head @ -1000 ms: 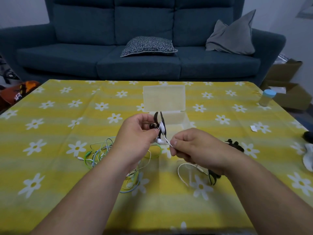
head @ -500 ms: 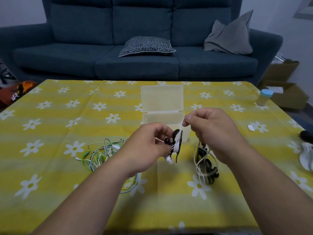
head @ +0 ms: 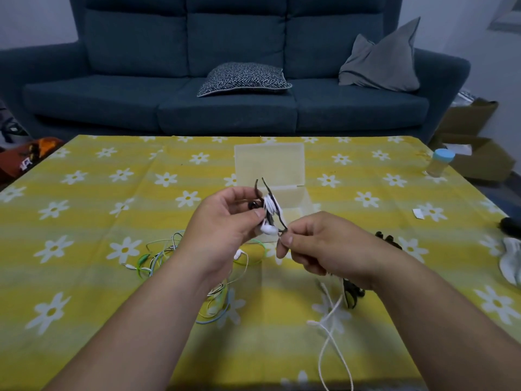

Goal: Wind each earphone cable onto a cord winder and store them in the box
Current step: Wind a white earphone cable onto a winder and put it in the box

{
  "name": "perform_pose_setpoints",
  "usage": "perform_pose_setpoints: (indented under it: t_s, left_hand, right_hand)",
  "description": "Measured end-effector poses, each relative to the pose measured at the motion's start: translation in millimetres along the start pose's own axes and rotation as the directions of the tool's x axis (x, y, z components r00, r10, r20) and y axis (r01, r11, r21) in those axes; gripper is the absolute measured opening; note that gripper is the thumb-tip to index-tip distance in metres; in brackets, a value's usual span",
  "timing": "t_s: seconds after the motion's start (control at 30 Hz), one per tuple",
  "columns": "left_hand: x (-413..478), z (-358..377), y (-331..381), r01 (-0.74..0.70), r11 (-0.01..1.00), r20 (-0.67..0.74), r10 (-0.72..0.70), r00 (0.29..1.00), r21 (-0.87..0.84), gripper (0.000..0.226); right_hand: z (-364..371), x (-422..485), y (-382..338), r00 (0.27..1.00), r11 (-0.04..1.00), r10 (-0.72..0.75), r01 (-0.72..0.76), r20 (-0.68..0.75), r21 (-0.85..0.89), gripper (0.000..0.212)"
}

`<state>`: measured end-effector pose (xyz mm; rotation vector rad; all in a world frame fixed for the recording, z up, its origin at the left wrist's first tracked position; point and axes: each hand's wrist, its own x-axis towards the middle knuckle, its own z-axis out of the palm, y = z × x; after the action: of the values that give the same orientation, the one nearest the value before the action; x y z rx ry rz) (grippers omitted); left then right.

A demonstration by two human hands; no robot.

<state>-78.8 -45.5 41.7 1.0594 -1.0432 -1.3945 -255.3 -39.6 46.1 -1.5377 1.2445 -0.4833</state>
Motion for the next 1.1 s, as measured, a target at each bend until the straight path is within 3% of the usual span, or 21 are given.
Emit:
perform_pose_setpoints:
  t_s: [0.3,0.5,0.67,0.77,0.93,1.1]
  left_hand:
    - [1,-1,1,0.046,0.99,-0.087,-0.034,0.996,0.135,0.022]
    - [3,-1,5,0.161,0.987,-0.115,-0.159,0.981,0.008,0.021]
    - [1,1,-1,0.057,0.978,-0.081,-0.042,0.996,0.202,0.025]
    - [0,2,-4,-0.026,0.93,-0.025,0.038,0.999,0.367,0.024]
    - [-3,2,-8,-0.055,0.831,0.068,0.021,0.997,0.553,0.028]
    - [-6,6,-9,-0.032,0.867,0.195,-0.076,0.978,0.497,0.027]
  right_hand:
    - [-5,-9,-9,0.998,0.998,-0.059,0.059,0.024,0.009,0.032]
    - [-11,-11,-10,1.0,0.995,-0.02,0.021,0.019,-0.094,0.033]
    - [-5,-10,-13,0.994,0.996,-0.091,0.091,0.058,-0.008,0.033]
    - [-7,-8,-14,0.984,0.981,-0.169,0.173,-0.056,0.083,0.029]
    - [-13,-6,-14,0.936,0.921,-0.209,0.286,-0.283,0.266,0.031]
    - [-15,-1,-9,0.867,0.938,-0.203,0.305,-0.455,0.162,0.035]
